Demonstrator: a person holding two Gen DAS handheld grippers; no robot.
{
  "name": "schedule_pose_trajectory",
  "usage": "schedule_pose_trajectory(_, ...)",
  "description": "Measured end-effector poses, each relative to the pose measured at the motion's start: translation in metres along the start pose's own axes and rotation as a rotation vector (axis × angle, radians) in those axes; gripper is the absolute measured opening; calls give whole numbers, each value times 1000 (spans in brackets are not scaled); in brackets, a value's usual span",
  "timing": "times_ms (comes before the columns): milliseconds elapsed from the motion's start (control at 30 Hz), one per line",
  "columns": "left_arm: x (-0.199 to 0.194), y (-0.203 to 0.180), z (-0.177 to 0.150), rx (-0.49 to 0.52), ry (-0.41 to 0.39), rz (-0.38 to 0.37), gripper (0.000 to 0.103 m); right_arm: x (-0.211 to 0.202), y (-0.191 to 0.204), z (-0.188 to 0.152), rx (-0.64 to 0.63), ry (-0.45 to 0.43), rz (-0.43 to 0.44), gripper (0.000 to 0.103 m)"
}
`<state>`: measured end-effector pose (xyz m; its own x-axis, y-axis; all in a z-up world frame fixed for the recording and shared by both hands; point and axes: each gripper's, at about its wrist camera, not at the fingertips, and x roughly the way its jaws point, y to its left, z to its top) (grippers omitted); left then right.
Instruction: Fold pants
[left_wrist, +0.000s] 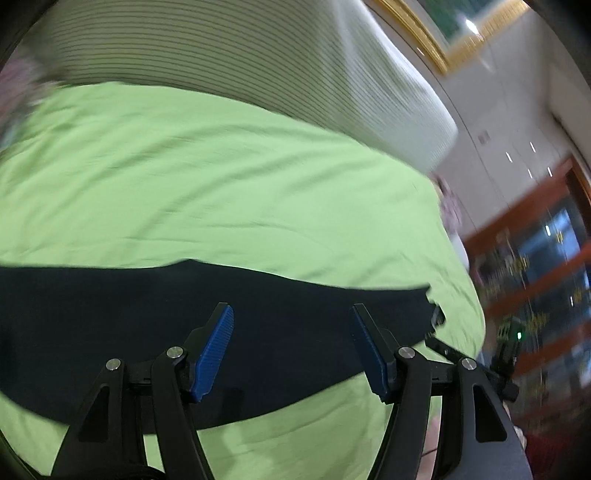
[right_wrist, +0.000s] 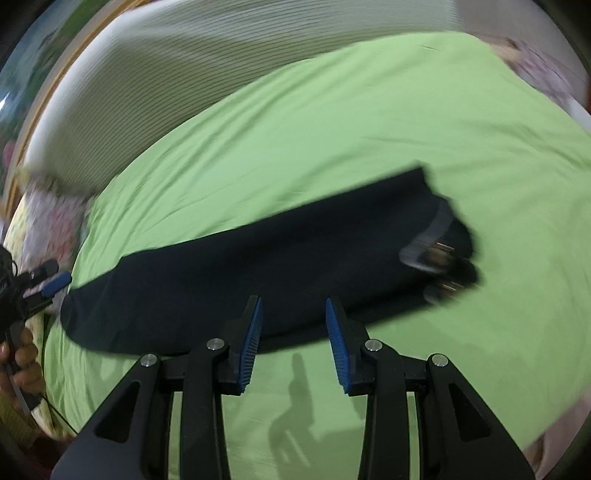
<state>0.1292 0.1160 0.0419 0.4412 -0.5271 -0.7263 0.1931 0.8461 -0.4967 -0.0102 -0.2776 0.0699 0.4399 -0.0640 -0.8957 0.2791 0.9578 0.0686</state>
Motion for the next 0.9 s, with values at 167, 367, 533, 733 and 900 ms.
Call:
schedule_pose_trajectory(167, 54, -55, 11, 133, 127, -50, 69, -4, -33, 0, 134, -44, -18, 37)
schedule_pose_trajectory(367, 111, -112, 25, 278, 240, -74, 72, 11, -51, 9, 231, -68, 8, 37)
schedule_pose_trajectory(533, 152, -150, 35, 365, 327, -86, 72, 24, -59, 12, 283, -81, 30, 37)
schedule_pose_trajectory(733, 182, -180, 35, 454, 389, -107, 72, 15, -75, 7, 271, -115, 49, 6)
schedule_pose_trajectory(900, 206, -203, 34, 506, 433, -131, 72, 3, -90, 0, 285, -129, 50, 6)
